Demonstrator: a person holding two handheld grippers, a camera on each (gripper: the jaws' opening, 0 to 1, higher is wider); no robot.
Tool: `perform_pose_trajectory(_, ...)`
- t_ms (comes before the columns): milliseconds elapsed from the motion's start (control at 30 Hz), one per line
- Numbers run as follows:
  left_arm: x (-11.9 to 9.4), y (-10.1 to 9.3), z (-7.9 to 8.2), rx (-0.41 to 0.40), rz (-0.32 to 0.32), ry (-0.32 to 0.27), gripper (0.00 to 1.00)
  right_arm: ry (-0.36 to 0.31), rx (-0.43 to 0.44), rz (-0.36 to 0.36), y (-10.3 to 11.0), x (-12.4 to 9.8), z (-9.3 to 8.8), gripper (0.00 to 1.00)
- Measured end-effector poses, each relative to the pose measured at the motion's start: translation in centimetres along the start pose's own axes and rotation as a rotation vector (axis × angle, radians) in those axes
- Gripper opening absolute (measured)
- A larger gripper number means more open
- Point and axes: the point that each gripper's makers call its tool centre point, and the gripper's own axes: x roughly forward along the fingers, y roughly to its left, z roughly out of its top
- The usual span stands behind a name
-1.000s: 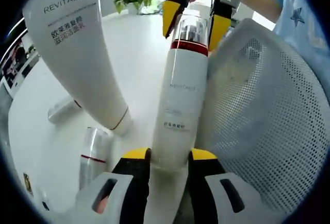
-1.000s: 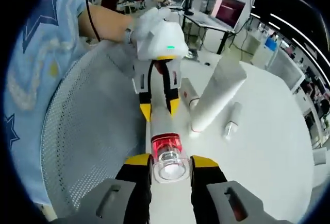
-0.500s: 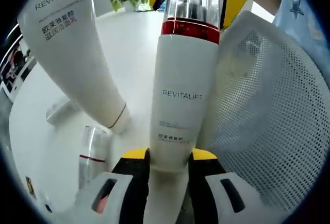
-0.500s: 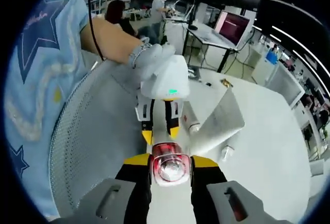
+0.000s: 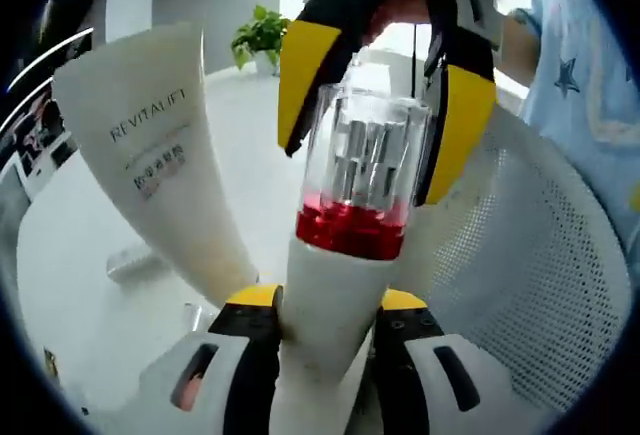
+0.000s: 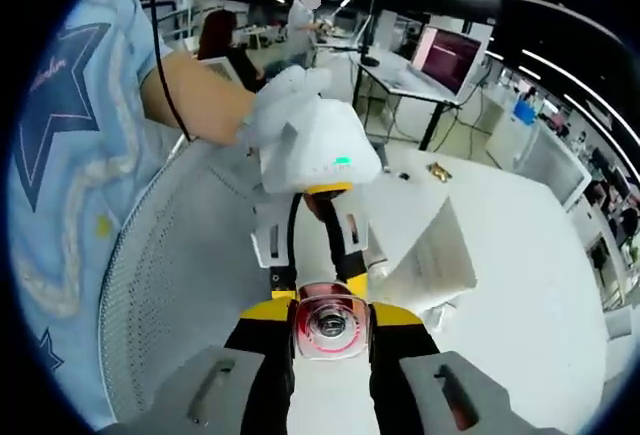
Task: Arrange the skincare products in the storage area until every visible bottle or jar stands upright without overlapping.
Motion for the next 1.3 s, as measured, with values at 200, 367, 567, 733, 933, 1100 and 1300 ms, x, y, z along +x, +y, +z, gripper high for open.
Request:
perform_pose_trajectory(200,-0.3,-0.2,0.9,0.090,0.008,-0.030,0.33,-0.005,-0.049,0.004,0.2,0.1,1.1,0.22)
perform_pose_trajectory(367,-0.1,-0.6,1.2,0.067,-0.030,-0.050,0.33,-0.012,-0.083,0.003,0.5,0.2,2.1,0.23)
perform_pose_trajectory(567,-0.5,-0.2,0.9,0.013,-0.050,-0.074,0.33,-0.111,-0.093,-0.039,-0.1,0.4,3.4,0.24)
perform_pose_trajectory(733,-1.0,0.4,0.2,-0.049,-0.035,-0.052,0.33,-0.286,0.029,-0.046,-0.9,-1.3,4.7,0.20)
perform_pose_trajectory(933,-1.3,0.5,-0.3,-0.058,-0.017,-0.021,0.33,-0.369,0.147,-0.035,-1.5,-2.3,3.1,0.19)
perform_pose_trajectory(1100,-2.4,1.3,-1.0,-0.108,0.025,0.004,0.41,-0.358,0.238,0.013,-0.8,-0.9,1.2,0.29)
perform_pose_trajectory(1300,-3.4,1.6,-1.3,-0.104,0.051,0.015,0.38,-0.274,0.228,0.009,0.1,2.2,0.6,0.34)
